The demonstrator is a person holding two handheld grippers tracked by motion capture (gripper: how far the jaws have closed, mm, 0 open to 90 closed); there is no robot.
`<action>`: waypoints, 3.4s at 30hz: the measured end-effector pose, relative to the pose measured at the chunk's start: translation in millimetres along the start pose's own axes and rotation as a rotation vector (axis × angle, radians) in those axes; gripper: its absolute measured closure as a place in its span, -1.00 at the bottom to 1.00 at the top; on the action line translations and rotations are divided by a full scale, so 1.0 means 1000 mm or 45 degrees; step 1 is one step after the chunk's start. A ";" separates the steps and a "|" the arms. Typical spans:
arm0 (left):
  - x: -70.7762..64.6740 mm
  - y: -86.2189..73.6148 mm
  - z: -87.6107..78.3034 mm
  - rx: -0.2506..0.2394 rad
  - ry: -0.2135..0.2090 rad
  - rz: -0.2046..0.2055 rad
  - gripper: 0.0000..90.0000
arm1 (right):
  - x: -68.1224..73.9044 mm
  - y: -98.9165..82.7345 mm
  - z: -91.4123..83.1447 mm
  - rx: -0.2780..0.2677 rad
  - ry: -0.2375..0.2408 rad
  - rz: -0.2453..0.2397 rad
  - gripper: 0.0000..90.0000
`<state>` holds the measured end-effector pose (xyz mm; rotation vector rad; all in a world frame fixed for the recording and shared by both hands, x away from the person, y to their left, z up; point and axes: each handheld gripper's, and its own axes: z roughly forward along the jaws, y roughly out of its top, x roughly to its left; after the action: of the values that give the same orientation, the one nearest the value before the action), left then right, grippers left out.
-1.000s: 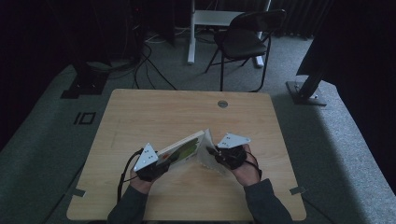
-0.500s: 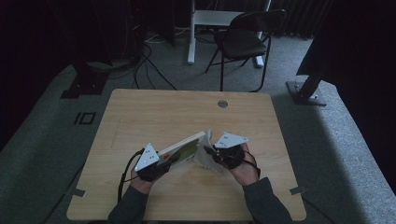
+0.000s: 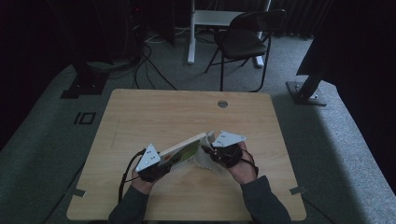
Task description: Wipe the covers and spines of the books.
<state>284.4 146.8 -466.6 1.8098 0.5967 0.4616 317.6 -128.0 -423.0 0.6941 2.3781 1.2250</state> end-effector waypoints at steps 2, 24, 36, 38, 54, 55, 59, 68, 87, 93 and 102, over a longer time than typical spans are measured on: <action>0.000 0.000 0.000 -0.001 -0.001 0.000 0.74 | 0.000 0.001 0.000 -0.002 -0.001 0.001 0.86; -0.001 0.000 0.001 0.004 -0.001 0.002 0.74 | 0.004 0.008 0.004 0.002 0.016 -0.027 0.86; -0.001 0.000 0.002 0.008 0.007 -0.001 0.74 | 0.010 0.011 0.006 -0.001 0.032 -0.047 0.86; -0.001 0.000 0.002 0.008 0.008 -0.001 0.74 | 0.011 0.012 0.007 -0.002 0.037 -0.048 0.86; -0.001 -0.001 0.002 0.015 0.015 0.000 0.74 | 0.017 0.015 0.009 -0.006 0.053 -0.072 0.86; -0.001 -0.001 0.002 0.016 0.017 0.001 0.74 | 0.017 0.016 0.009 -0.006 0.054 -0.073 0.86; -0.001 0.000 0.002 0.014 0.017 0.000 0.74 | 0.018 0.017 0.009 -0.008 0.056 -0.078 0.86; -0.001 -0.001 0.002 0.015 0.020 -0.001 0.74 | 0.021 0.019 0.009 -0.013 0.064 -0.089 0.86; -0.001 -0.002 0.004 0.021 0.024 0.001 0.74 | 0.027 0.024 0.009 -0.026 0.084 -0.118 0.86; -0.001 -0.002 0.004 0.021 0.024 0.000 0.74 | 0.028 0.027 0.008 -0.032 0.086 -0.131 0.86; -0.002 -0.003 0.006 0.032 0.019 0.001 0.74 | 0.033 0.031 0.007 -0.036 0.099 -0.171 0.86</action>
<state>286.0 142.0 -471.2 1.8320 0.6149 0.4706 302.5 -88.9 -404.8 0.4780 2.4217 1.2471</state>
